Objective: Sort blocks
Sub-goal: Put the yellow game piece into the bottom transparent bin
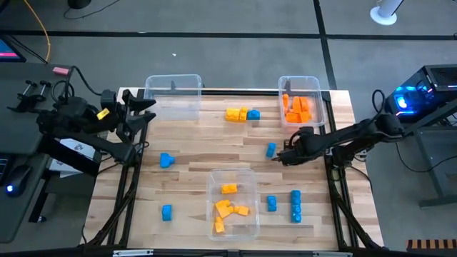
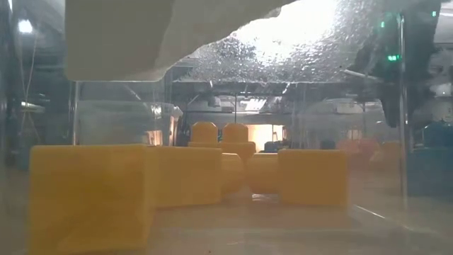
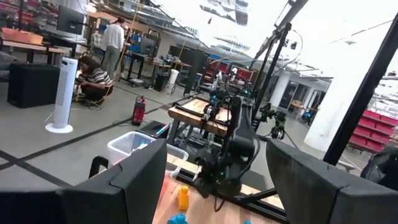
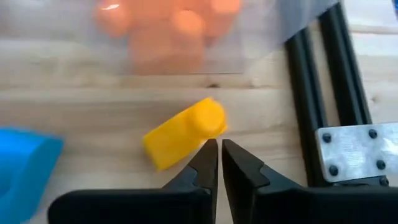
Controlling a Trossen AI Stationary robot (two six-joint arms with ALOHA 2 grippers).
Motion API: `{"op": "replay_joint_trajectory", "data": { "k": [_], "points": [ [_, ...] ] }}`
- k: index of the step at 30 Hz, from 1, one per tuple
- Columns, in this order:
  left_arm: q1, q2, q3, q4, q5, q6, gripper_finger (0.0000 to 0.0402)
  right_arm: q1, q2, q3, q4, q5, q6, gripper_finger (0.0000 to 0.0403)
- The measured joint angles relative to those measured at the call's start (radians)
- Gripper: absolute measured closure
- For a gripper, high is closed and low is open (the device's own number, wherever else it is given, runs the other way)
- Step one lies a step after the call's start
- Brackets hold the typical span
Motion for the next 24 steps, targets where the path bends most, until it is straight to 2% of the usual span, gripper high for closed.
{"op": "replay_joint_trajectory", "data": {
  "k": [6, 16, 24],
  "points": [
    [0.0, 0.003, 0.0, 0.024, -0.025, -0.027, 0.014, -0.022, 0.0, -0.089, 0.11, 0.016, 0.009, 0.0399],
    [0.0, 0.009, 0.0, 0.031, -0.031, -0.104, 0.014, -0.028, -0.001, -0.094, 0.093, 0.1, 0.0, 0.0402],
    [0.0, 0.034, 0.0, 0.031, -0.056, -0.107, 0.014, -0.081, -0.001, -0.151, 0.215, 0.09, -0.054, 0.0402]
  ]
}}
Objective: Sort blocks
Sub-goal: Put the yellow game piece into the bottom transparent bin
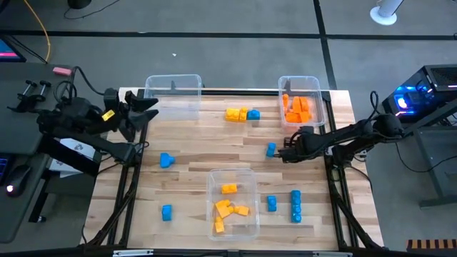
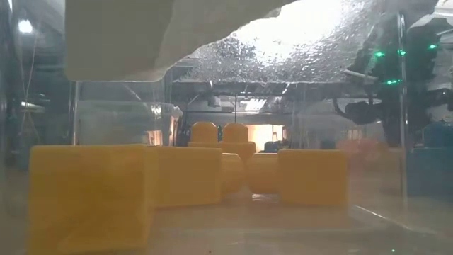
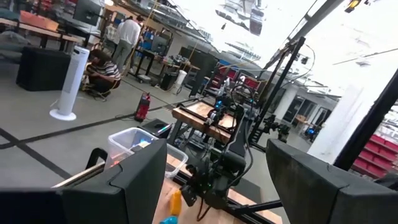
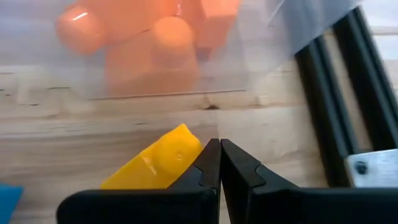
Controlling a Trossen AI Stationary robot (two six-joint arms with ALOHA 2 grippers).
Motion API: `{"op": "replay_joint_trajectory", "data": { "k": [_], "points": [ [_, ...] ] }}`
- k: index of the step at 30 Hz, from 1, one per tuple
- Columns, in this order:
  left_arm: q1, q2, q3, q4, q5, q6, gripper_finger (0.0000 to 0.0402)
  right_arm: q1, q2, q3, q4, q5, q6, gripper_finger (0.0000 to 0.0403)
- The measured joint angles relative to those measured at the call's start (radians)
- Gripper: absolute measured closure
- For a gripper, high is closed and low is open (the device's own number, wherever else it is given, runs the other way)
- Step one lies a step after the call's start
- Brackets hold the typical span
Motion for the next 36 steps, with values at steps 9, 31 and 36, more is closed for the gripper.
{"op": "replay_joint_trajectory", "data": {
  "k": [9, 31, 36],
  "points": [
    [-0.002, 0.026, 0.0, -0.001, -0.001, -0.024, 0.014, 0.066, 0.0, 0.025, 0.078, -0.064, -0.102, 0.0402],
    [-0.002, 0.036, 0.0, 0.021, 0.001, -0.023, 0.014, -0.035, 0.0, 0.156, 0.129, -0.106, -0.386, 0.0403],
    [-0.002, 0.036, 0.0, 0.041, 0.006, -0.022, 0.014, -0.08, 0.002, 0.155, 0.104, -0.106, -0.425, 0.0403]
  ]
}}
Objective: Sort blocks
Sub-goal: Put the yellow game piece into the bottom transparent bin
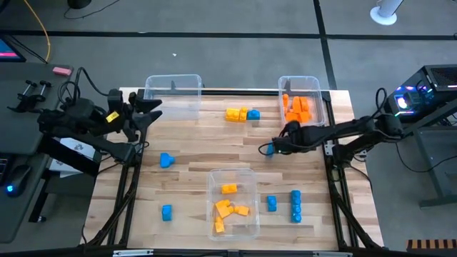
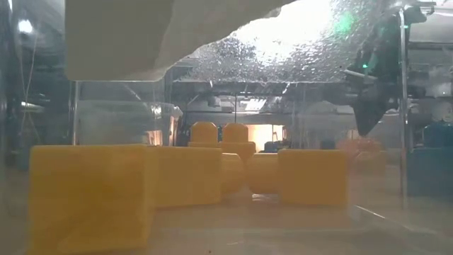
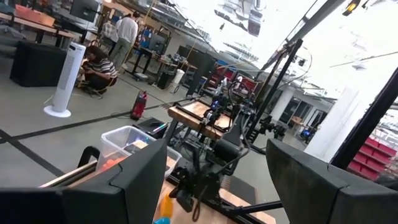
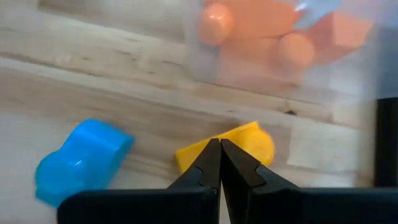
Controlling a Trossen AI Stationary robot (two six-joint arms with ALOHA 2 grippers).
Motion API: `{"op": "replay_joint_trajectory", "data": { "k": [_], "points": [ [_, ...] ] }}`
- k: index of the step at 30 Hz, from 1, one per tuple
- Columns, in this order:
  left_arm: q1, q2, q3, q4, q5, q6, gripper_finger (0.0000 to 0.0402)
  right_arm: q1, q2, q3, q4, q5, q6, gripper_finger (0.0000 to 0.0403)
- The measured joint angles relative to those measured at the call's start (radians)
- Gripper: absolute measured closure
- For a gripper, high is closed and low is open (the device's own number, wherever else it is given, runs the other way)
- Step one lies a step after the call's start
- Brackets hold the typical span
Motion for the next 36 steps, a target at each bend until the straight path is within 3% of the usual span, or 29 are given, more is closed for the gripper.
{"op": "replay_joint_trajectory", "data": {
  "k": [16, 23, 29, 33, 36],
  "points": [
    [0.0, 0.005, 0.0, 0.007, 0.014, -0.001, 0.014, -0.061, -0.002, -0.054, 0.01, 0.008, -0.006, 0.0403],
    [0.0, 0.013, 0.0, 0.011, 0.021, -0.001, 0.014, 0.023, -0.004, -0.053, 0.011, -0.034, 0.043, 0.0403],
    [0.0, 0.017, 0.0, 0.012, 0.021, 0.0, 0.014, 0.134, 0.0, -0.056, 0.038, -0.151, 0.141, 0.0403],
    [0.0, 0.02, 0.0, 0.013, 0.021, 0.0, 0.014, 0.198, -0.004, 0.003, -0.022, -0.123, 0.17, 0.0403],
    [0.0, 0.021, 0.0, 0.01, 0.021, 0.0, 0.014, 0.231, -0.027, 0.089, -0.074, -0.085, 0.074, 0.0403]
  ]
}}
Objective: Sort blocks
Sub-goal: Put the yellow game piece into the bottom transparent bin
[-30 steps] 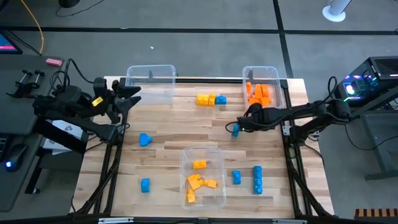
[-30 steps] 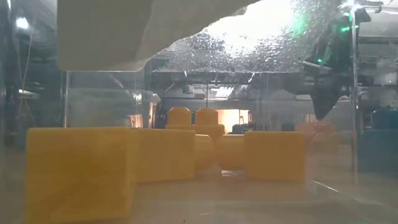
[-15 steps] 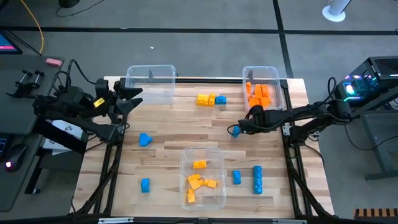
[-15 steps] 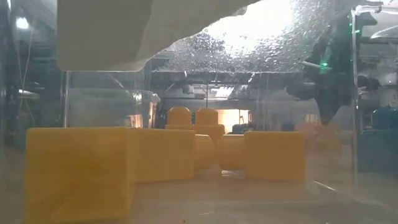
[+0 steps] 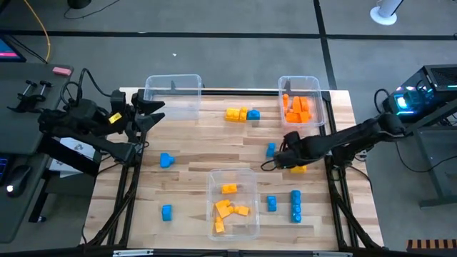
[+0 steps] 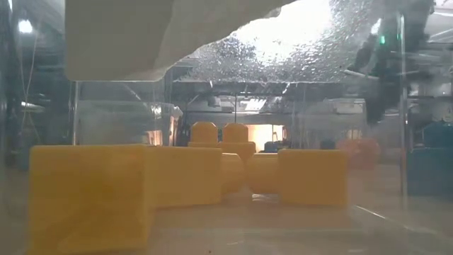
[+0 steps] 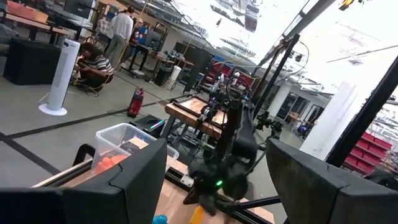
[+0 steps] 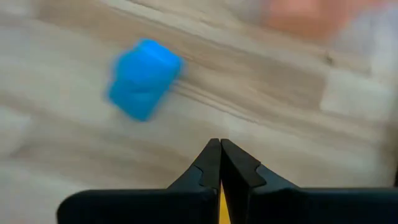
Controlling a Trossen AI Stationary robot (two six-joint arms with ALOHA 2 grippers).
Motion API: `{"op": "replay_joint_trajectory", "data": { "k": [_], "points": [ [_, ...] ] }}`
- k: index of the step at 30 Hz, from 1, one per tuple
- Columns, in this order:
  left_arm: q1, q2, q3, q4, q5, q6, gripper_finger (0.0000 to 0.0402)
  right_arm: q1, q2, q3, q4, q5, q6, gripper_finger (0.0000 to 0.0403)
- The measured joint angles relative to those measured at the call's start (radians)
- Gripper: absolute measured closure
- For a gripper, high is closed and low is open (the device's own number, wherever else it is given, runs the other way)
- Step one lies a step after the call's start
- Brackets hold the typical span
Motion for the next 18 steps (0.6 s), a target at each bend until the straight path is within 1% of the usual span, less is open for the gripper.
{"op": "replay_joint_trajectory", "data": {
  "k": [2, 3, 4, 7, 9, 11, 13, 15, 18],
  "points": [
    [0.0, 0.0, 0.0, 0.0, 0.0, 0.0, 0.014, 0.017, -0.021, 0.064, -0.014, -0.006, -0.169, 0.0403],
    [0.0, 0.0, 0.0, 0.0, 0.0, 0.0, 0.014, 0.025, -0.031, 0.097, -0.019, -0.032, -0.259, 0.0403],
    [0.0, -0.001, 0.0, 0.0, 0.0, 0.0, 0.014, 0.028, -0.04, 0.125, -0.025, -0.074, -0.331, 0.0403],
    [0.0, -0.001, 0.0, 0.0, 0.0, 0.0, 0.014, 0.017, -0.054, 0.182, -0.05, -0.236, -0.449, 0.0398],
    [0.0, 0.0, 0.0, -0.001, 0.012, 0.001, 0.014, 0.002, -0.054, 0.191, -0.059, -0.348, -0.534, 0.0381],
    [0.0, -0.001, 0.0, -0.001, 0.031, 0.001, 0.014, -0.014, -0.051, 0.177, -0.076, -0.44, -0.594, 0.0351],
    [0.0, -0.001, 0.0, -0.006, 0.041, 0.001, 0.014, -0.033, -0.044, 0.152, -0.094, -0.509, -0.653, 0.0311],
    [0.0, -0.001, 0.0, -0.014, 0.056, 0.001, 0.014, -0.054, -0.028, 0.129, -0.107, -0.542, -0.703, 0.0265],
    [0.0, -0.001, 0.0, -0.014, 0.062, 0.001, 0.014, -0.074, 0.013, 0.102, -0.109, -0.563, -0.825, 0.0196]
  ]
}}
